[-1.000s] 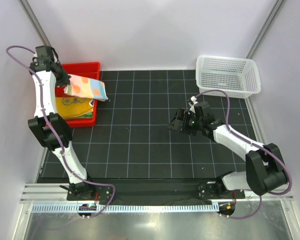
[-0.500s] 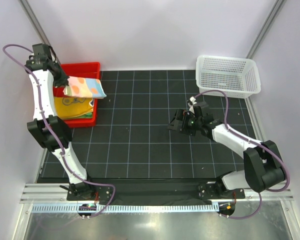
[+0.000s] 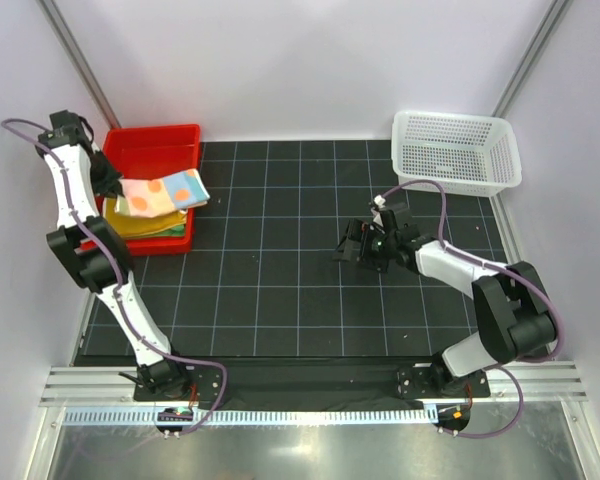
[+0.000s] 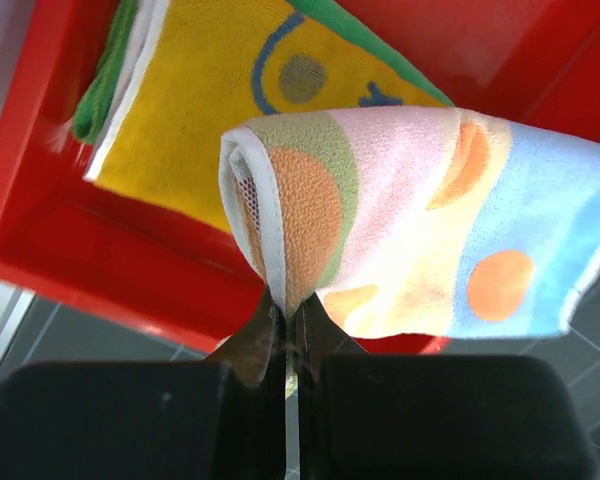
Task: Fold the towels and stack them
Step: Neatly place the folded towel into the bin
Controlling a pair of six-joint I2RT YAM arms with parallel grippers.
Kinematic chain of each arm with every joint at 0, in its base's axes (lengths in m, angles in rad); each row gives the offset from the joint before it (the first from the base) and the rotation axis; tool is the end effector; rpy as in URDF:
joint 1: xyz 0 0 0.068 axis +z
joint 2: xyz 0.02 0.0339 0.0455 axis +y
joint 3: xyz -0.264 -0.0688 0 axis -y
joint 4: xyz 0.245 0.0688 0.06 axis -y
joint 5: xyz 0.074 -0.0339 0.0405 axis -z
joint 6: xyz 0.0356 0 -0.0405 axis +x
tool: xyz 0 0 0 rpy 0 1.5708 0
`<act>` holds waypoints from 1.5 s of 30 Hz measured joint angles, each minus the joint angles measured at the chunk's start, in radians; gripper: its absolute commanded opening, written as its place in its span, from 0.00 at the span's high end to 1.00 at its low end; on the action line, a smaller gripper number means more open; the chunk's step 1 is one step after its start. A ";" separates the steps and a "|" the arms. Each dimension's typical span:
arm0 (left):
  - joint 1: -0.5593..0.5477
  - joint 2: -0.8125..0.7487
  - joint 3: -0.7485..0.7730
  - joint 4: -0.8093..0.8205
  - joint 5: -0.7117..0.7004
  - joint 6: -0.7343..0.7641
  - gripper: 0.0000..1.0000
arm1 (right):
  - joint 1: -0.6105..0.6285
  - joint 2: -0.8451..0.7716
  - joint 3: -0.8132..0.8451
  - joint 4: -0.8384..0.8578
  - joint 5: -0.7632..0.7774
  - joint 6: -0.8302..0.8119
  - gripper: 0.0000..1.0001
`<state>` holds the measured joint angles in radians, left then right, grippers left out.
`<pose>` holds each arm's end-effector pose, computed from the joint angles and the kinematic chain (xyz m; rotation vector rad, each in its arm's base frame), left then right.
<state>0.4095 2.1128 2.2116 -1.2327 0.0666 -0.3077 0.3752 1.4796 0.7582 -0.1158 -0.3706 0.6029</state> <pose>0.4049 0.1732 0.3243 -0.9294 2.5366 -0.0594 0.2663 0.1188 0.1800 0.1061 2.5280 0.8731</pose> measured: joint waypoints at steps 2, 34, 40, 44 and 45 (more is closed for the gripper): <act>-0.003 0.048 0.005 0.013 -0.006 0.005 0.98 | 0.000 0.026 0.012 0.006 -0.002 0.000 0.00; -0.047 0.158 -0.034 0.127 -0.367 0.002 0.41 | -0.003 0.148 0.059 0.037 -0.027 0.001 0.00; -0.124 0.011 -0.196 0.205 -0.158 -0.023 0.41 | -0.003 0.124 0.063 -0.013 -0.009 -0.005 0.00; -0.193 -0.011 -0.206 0.268 -0.034 -0.018 0.41 | -0.003 0.088 0.071 -0.043 0.007 -0.008 0.00; -0.211 -0.010 -0.206 0.282 -0.013 -0.015 0.41 | -0.003 0.079 0.071 -0.046 0.010 -0.007 0.00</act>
<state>0.1982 2.1025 2.0060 -0.9512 0.0536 -0.3229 0.3717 1.5581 0.8288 -0.1616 -0.3611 0.5957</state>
